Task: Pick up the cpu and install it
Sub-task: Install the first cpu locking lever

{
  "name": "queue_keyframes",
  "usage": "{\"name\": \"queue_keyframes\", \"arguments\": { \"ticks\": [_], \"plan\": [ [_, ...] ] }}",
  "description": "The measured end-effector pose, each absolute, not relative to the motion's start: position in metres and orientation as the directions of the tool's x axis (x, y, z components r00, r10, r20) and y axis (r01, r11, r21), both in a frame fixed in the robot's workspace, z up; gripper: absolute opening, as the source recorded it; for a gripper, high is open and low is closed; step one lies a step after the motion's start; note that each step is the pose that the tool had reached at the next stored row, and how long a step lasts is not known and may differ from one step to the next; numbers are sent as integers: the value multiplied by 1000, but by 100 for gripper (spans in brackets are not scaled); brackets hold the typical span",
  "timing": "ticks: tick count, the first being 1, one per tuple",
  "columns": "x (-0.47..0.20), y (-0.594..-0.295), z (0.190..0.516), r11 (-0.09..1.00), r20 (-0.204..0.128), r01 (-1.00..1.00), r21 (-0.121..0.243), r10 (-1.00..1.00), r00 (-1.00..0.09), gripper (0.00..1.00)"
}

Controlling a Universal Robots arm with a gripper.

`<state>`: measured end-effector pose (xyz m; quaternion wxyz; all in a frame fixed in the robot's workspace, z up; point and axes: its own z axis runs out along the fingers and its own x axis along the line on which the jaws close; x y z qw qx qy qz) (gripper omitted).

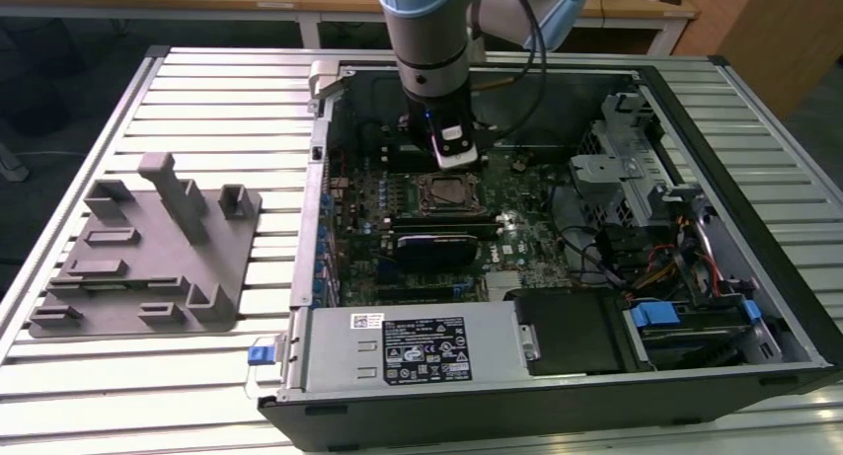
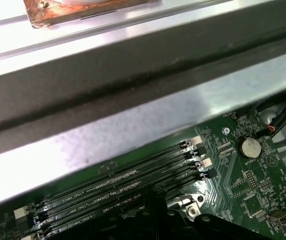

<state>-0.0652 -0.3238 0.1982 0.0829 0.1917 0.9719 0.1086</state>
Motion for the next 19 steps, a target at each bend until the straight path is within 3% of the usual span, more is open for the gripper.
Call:
{"name": "queue_keyframes", "arguments": {
  "ticks": [19],
  "plan": [
    [-60, -322, 196, 903, -120, 355, 241, 391, -913, 11]
  ]
}}
